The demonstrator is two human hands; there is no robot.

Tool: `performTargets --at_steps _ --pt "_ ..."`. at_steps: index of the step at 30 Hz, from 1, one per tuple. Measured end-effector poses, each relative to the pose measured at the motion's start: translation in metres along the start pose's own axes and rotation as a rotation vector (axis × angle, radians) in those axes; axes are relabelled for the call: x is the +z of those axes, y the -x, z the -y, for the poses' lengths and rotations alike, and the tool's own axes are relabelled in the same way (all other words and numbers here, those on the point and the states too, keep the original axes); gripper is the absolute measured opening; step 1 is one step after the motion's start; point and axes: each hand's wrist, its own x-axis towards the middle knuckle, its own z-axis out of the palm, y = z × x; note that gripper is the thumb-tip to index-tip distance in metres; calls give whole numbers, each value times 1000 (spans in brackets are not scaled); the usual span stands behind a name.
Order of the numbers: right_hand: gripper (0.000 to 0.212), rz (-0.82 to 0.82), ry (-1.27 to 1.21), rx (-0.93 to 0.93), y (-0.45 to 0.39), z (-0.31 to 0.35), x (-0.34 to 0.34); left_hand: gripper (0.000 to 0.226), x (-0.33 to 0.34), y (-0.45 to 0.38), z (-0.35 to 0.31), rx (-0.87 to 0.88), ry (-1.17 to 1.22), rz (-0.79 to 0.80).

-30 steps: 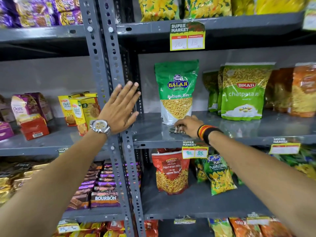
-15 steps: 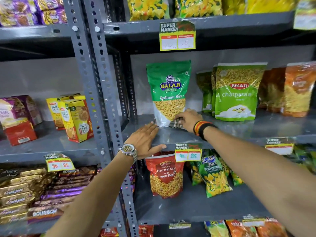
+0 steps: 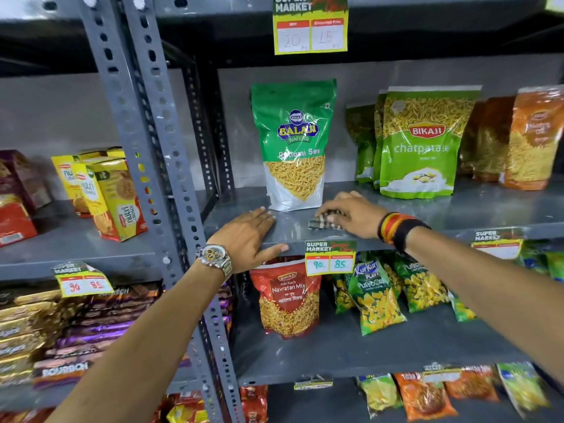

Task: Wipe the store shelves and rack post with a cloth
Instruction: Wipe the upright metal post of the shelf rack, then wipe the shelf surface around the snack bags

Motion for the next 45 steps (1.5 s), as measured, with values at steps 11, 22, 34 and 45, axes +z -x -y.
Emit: performTargets --at_steps 11,22,34,45 --pt "31 -60 57 104 13 -1 0 107 1 3 1 -43 66 50" --pt "29 -129 -114 137 24 -49 -56 88 -17 -17 -38 89 51 -11" --pt "28 68 -31 -111 -12 -82 -16 88 -4 -46 -68 47 85 47" --pt "29 -98 -256 -22 -2 -103 -67 89 -23 -56 -81 106 38 75"
